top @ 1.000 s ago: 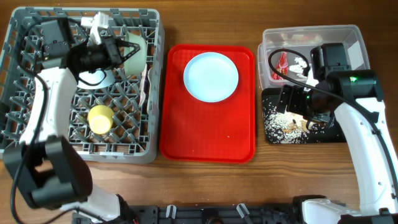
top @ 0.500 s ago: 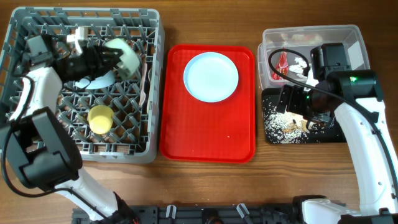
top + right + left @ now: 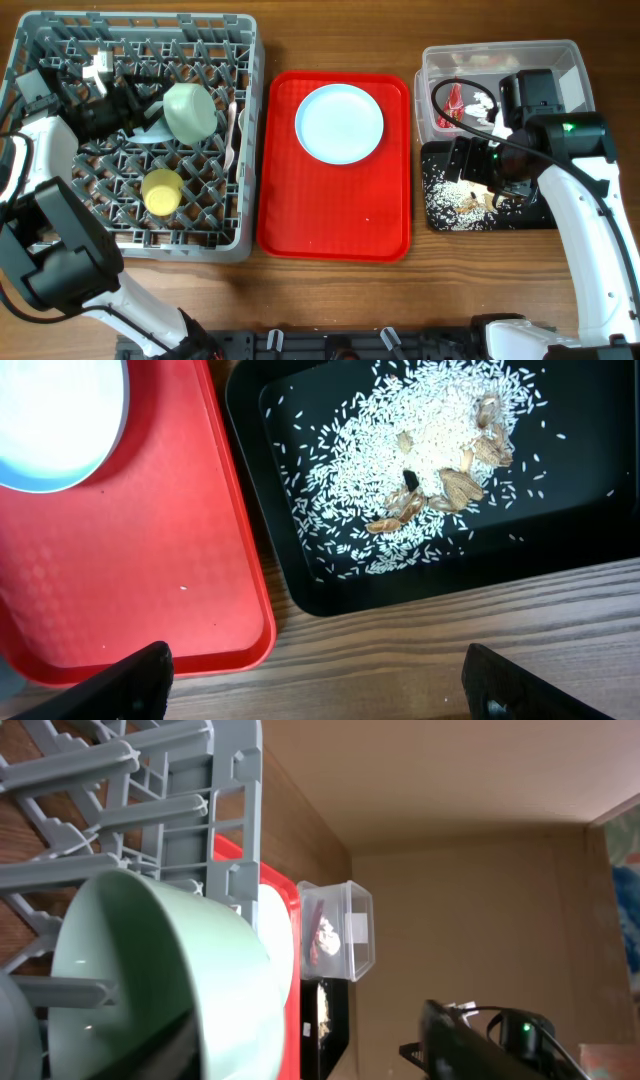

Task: Sort waste into correct bins and load items into the dishwasher rack
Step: 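Carry the green bowl into the dish rack and release it, then reach the left gripper to the white plate edge and grasp it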

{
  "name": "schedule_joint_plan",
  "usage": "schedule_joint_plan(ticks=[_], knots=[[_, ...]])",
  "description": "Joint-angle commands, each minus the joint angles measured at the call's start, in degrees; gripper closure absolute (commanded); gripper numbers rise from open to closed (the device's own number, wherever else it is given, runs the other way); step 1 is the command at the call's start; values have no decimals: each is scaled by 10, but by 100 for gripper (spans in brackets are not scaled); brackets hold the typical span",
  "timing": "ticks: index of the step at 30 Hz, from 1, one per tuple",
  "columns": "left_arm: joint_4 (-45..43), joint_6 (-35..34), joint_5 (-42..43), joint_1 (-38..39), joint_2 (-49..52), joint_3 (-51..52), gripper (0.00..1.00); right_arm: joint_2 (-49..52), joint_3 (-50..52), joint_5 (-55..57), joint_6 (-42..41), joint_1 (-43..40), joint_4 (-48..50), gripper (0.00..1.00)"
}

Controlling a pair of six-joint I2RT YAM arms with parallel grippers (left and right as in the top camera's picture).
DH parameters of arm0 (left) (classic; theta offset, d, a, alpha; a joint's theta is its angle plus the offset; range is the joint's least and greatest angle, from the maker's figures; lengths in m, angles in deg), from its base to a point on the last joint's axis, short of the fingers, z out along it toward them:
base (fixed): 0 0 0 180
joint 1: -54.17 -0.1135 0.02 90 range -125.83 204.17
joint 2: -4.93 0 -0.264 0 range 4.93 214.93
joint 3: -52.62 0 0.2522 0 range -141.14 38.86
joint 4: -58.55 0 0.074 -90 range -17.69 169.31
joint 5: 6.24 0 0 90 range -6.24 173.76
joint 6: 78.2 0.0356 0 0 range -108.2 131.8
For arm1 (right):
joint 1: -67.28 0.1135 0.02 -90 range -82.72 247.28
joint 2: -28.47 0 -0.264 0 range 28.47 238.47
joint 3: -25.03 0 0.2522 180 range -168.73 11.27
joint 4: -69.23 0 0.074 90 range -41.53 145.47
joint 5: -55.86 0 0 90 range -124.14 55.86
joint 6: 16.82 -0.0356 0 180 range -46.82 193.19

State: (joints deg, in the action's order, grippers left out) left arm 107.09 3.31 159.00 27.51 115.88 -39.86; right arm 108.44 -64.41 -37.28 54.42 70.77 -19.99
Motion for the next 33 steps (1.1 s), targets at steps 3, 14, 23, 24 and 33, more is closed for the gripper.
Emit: schedule_joint_plan(ticks=[3,14,23,24,33], knots=[[32,3,-171,-4,-84,0,0,-4,-1,4,8,-1,-2,7],[74,-14,-264,11,-243,0,0,-4,-1,4,7,-1,-2,7],[136,-44,-539,250,-299,0,0,-4,-1,-22,8,-1,-2,0],[133,-44,-557,276,-297,0,0,-4,-1,-22,8,-1,-2,0],[54,-43,-705,557,-189,0,0,-4,-1,-22,6,-1,-3,0]])
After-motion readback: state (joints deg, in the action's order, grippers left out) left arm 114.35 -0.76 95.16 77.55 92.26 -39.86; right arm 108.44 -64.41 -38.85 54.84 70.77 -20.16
